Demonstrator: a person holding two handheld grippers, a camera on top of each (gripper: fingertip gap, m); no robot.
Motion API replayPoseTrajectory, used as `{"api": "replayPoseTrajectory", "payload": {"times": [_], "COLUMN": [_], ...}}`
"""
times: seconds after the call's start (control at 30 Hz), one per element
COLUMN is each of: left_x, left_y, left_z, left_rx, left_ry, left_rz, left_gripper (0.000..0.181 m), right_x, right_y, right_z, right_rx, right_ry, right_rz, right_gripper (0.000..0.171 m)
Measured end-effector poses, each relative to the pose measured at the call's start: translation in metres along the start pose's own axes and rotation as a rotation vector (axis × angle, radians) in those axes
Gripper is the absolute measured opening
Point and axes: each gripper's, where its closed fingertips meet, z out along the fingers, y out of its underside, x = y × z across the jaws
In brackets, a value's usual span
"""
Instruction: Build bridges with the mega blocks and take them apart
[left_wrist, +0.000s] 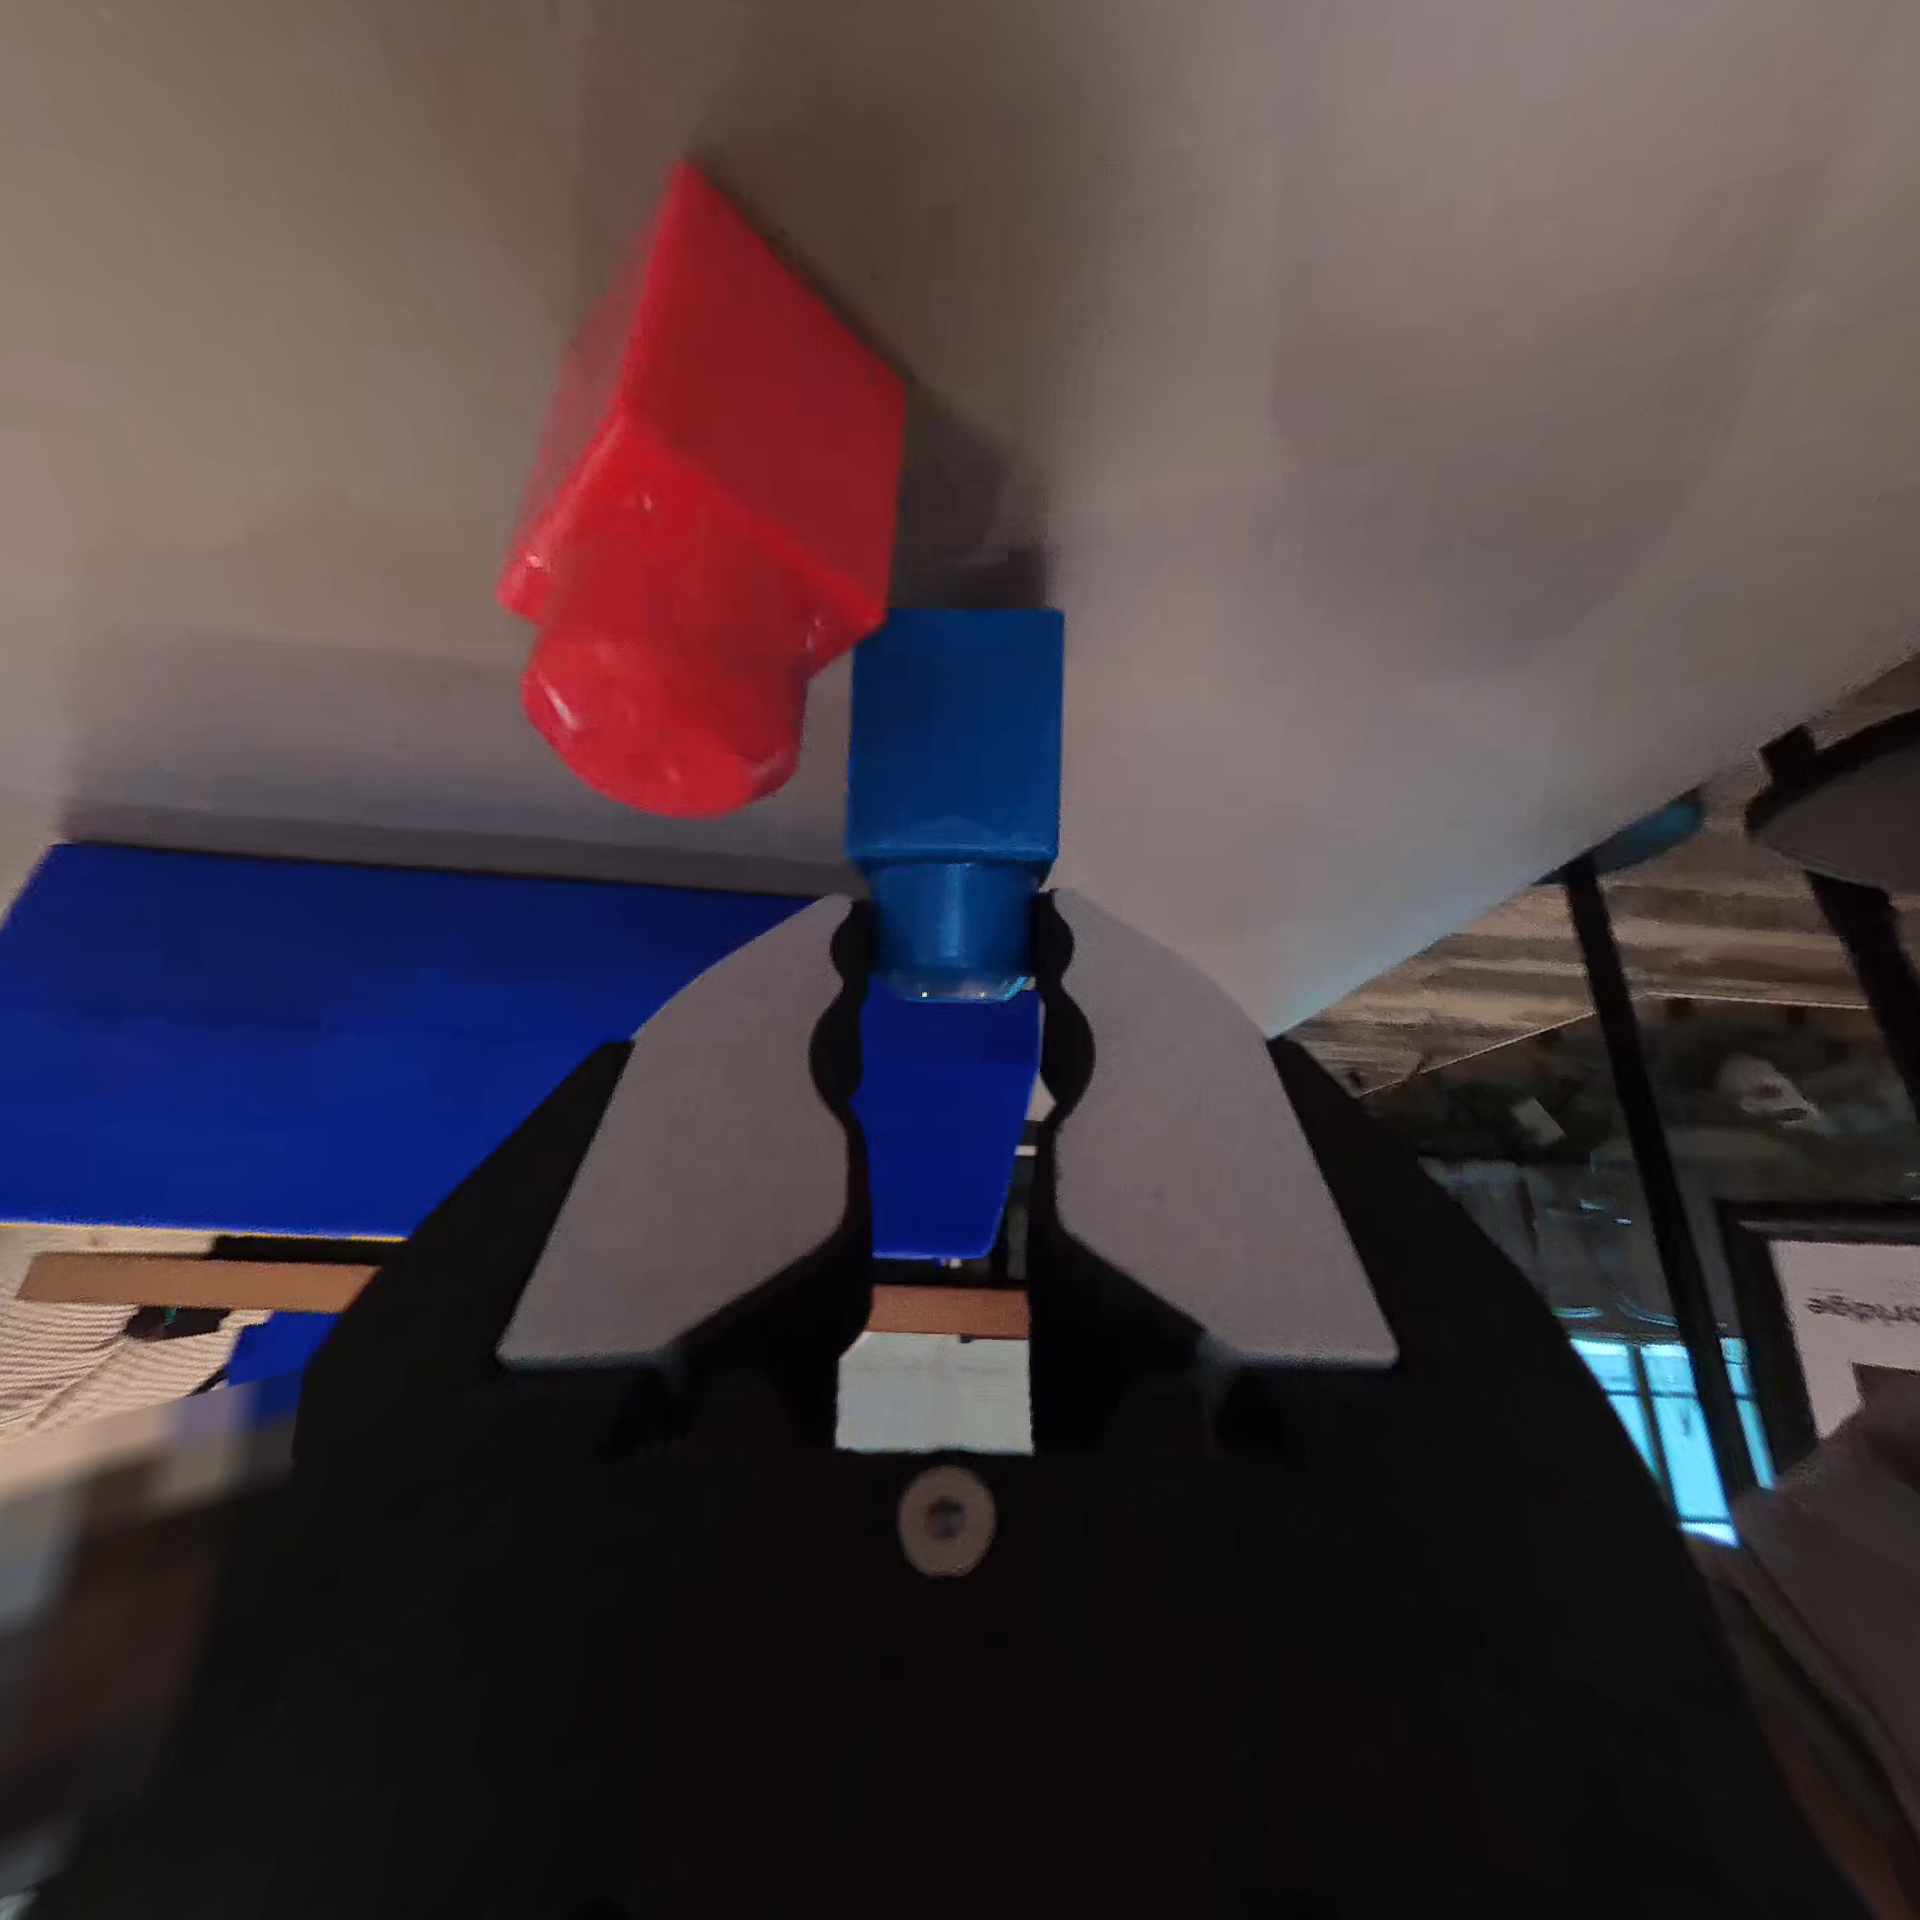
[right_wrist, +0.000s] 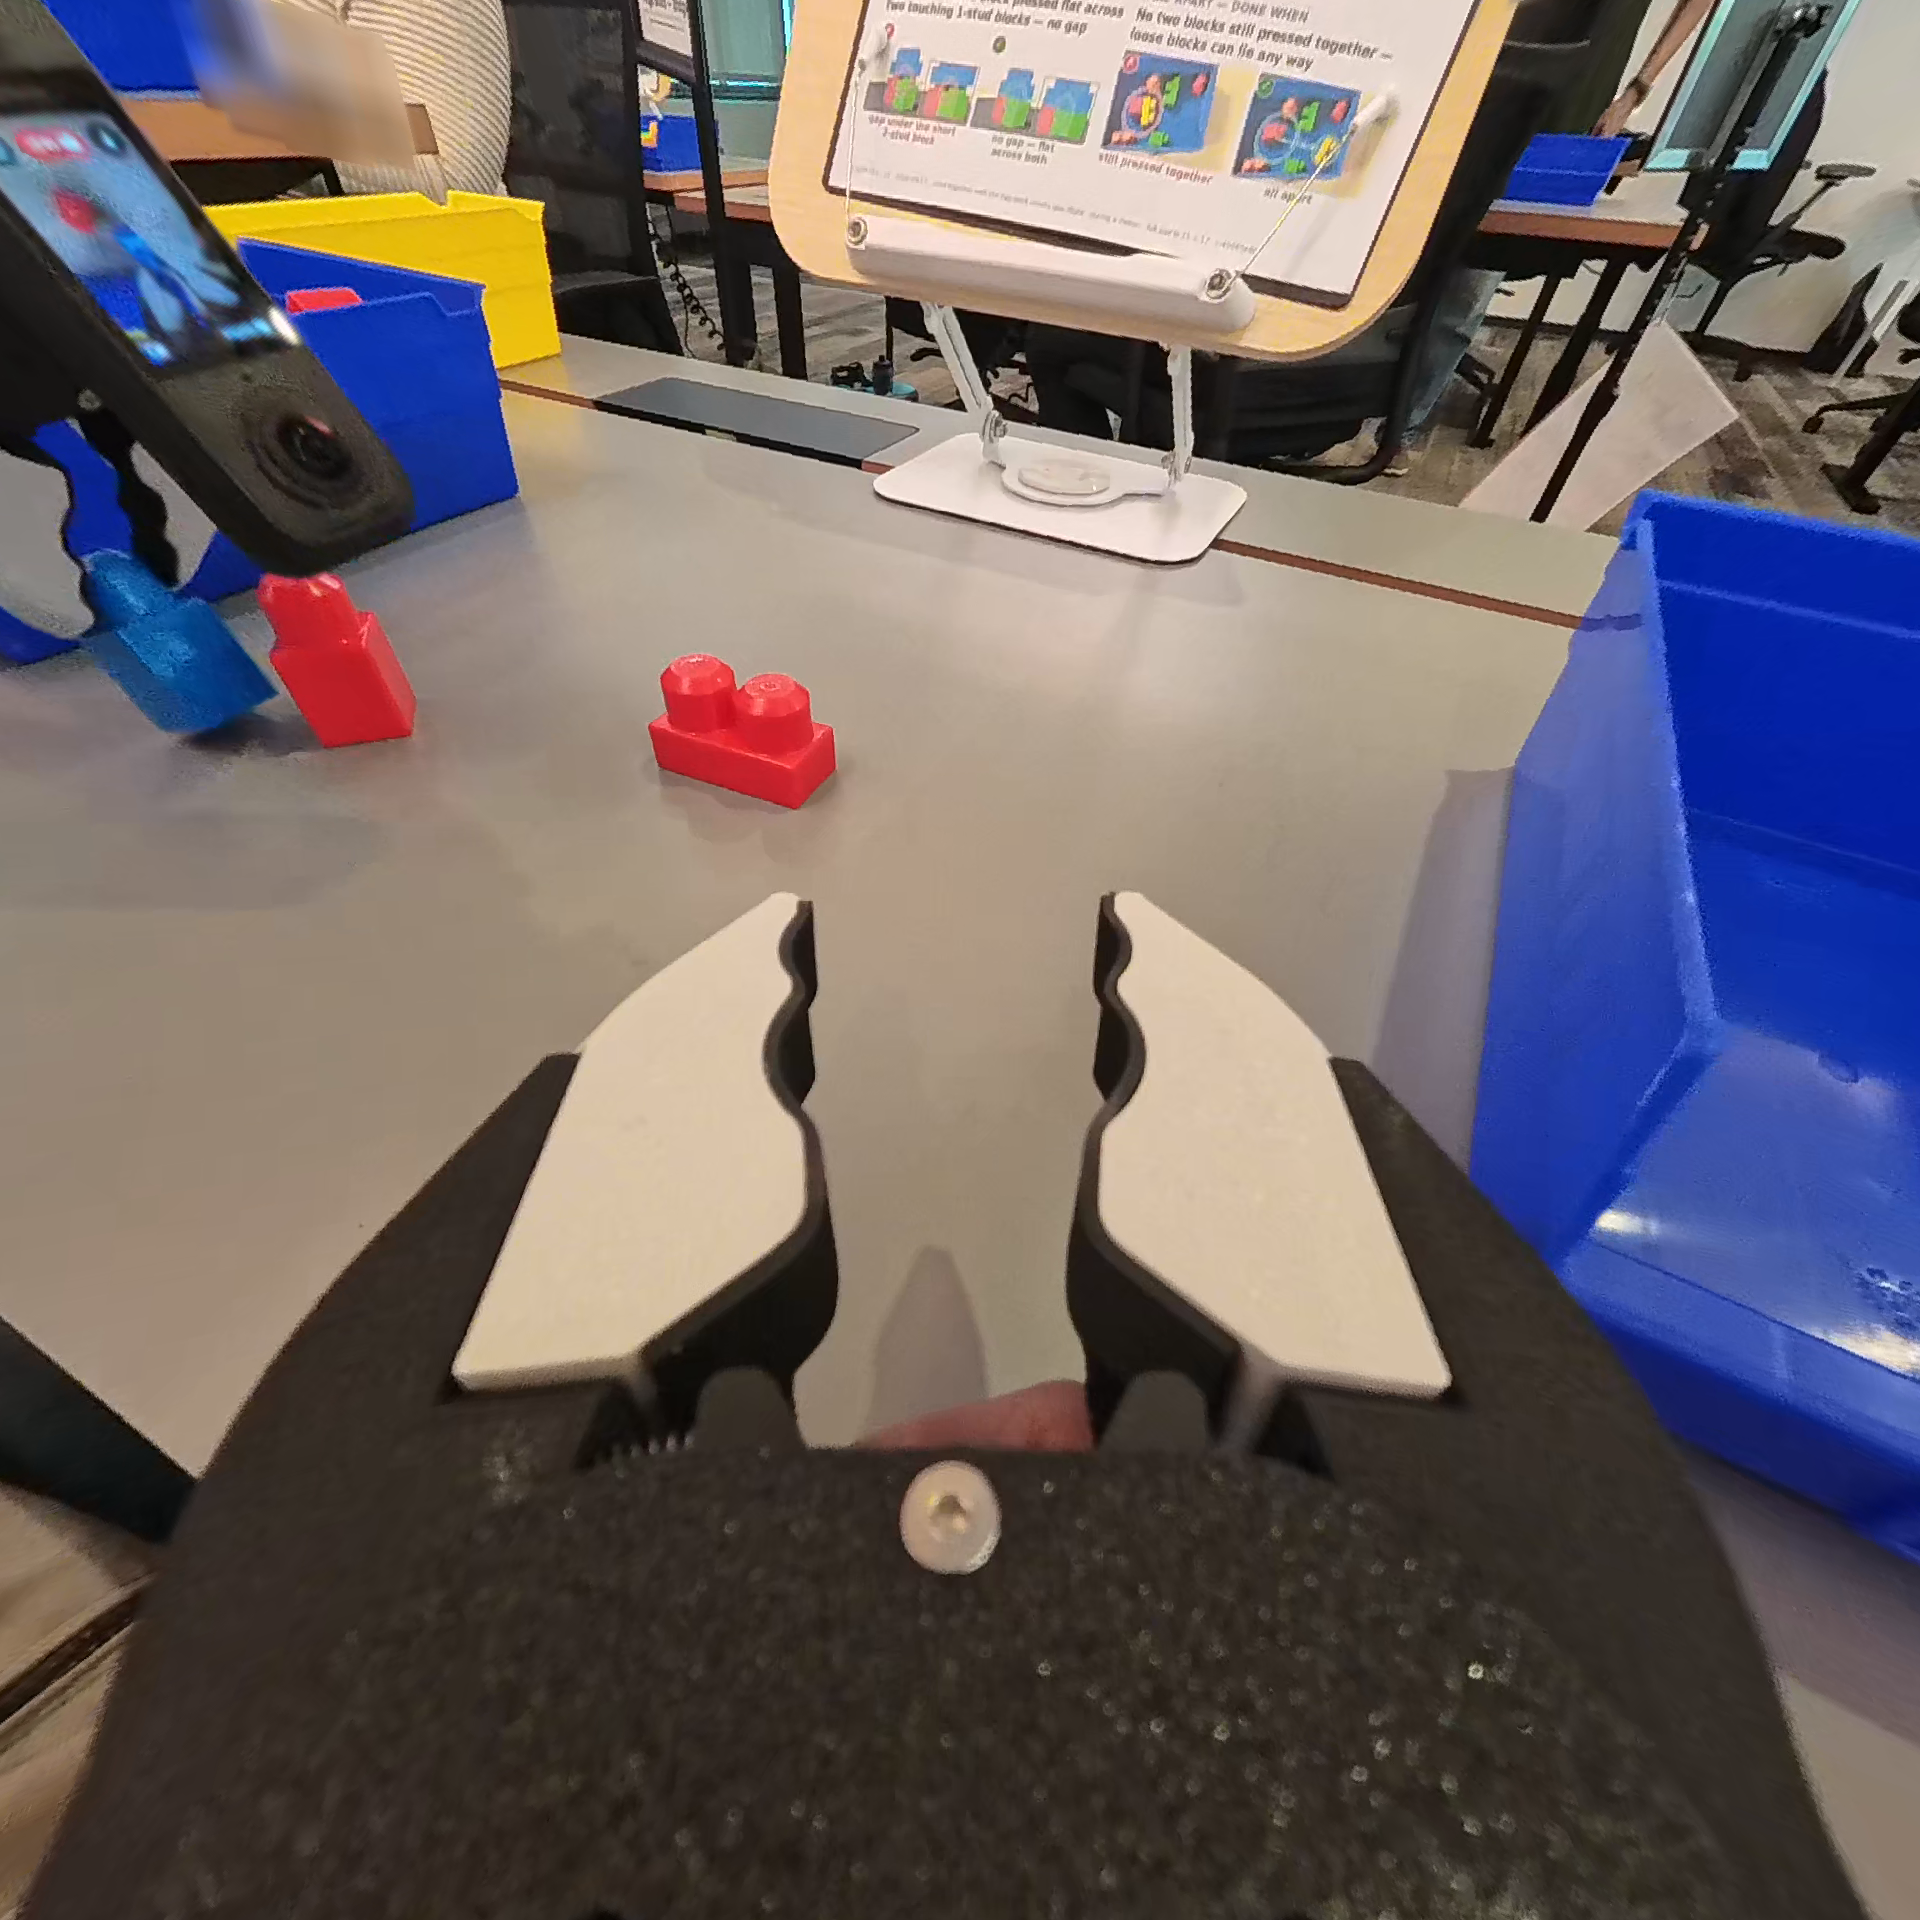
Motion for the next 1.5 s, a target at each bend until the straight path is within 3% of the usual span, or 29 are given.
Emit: {"api": "replayPoseTrajectory", "payload": {"times": [0.23,0.43,0.57,0.63,0.77,0.97,1.17,1.23,1.37,1.5], "left_x": [-0.008,-0.013,-0.015,-0.010,-0.009,0.008,0.044,0.056,0.076,0.078], "left_y": [-0.008,-0.015,-0.015,-0.012,0.002,0.021,0.035,0.037,0.021,0.014], "left_z": [-0.001,-0.006,-0.006,-0.009,-0.027,-0.077,-0.067,-0.067,-0.068,-0.062], "left_rx": [-0.087,-0.049,-0.025,0.020,0.249,0.872,1.309,1.470,1.760,1.785], "left_ry": [0.003,0.018,0.002,0.023,-0.007,-0.246,-0.529,-0.559,-0.412,-0.375], "left_rz": [-0.030,-0.061,-0.063,-0.076,-0.183,-0.521,-0.936,-1.123,-1.390,-1.460], "left_gripper": [0.031,0.033,0.055,0.058,0.059,0.062,0.065,0.072,0.087,0.091], "right_x": [0.001,0.001,0.002,0.002,0.003,0.001,0.001,0.000,-0.005,-0.018], "right_y": [-0.001,-0.003,-0.003,-0.004,-0.005,0.000,-0.001,-0.006,-0.015,-0.025], "right_z": [-0.001,-0.003,-0.003,-0.004,-0.005,-0.002,0.001,0.001,0.009,0.021], "right_rx": [0.005,0.009,0.010,0.011,0.017,0.006,-0.005,0.003,-0.006,-0.028], "right_ry": [0.000,0.000,0.002,0.002,0.005,0.002,0.021,0.039,0.042,0.017], "right_rz": [0.003,0.005,0.005,0.004,0.006,0.000,-0.034,-0.053,-0.076,-0.124], "right_gripper": [0.051,0.051,0.051,0.051,0.051,0.052,0.052,0.053,0.053,0.053]}}
